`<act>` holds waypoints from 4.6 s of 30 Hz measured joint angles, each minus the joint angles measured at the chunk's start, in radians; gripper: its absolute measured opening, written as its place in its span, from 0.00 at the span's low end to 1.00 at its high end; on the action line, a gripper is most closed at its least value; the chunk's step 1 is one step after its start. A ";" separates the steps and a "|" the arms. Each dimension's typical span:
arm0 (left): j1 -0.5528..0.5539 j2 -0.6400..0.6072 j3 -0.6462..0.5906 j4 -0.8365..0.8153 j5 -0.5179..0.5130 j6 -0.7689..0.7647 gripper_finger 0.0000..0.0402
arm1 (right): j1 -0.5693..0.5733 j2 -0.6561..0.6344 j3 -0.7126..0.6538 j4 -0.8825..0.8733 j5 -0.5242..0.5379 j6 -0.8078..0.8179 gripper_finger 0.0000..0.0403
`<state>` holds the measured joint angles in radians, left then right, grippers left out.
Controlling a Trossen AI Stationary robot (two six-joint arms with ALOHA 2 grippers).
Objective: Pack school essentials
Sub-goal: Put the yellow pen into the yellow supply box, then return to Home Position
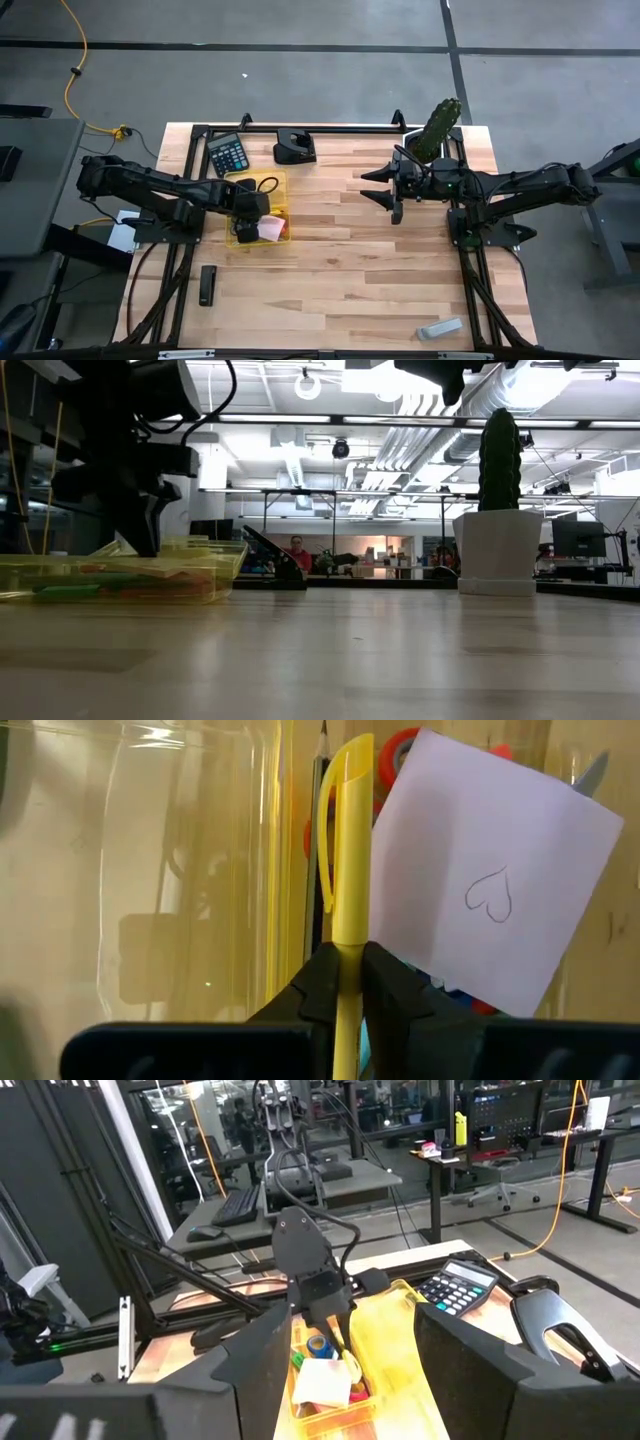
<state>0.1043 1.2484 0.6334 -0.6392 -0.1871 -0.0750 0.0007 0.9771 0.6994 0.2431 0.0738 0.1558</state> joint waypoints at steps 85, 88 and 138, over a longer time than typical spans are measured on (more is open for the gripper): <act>-0.085 -1.247 -0.457 0.793 -0.104 -0.045 0.02 | 0.000 0.000 0.000 0.098 -0.001 0.009 0.51; -0.084 -1.241 -0.518 0.819 -0.101 -0.053 0.00 | 0.000 0.000 0.000 0.098 -0.001 0.023 0.51; -0.082 -1.236 -0.621 0.689 -0.089 -0.036 0.00 | -0.125 -0.801 -0.559 -0.100 -0.200 0.239 0.00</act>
<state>0.0219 0.0128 0.0120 0.0494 -0.2756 -0.1112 -0.1242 0.1765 0.1401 0.1430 -0.1265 0.3948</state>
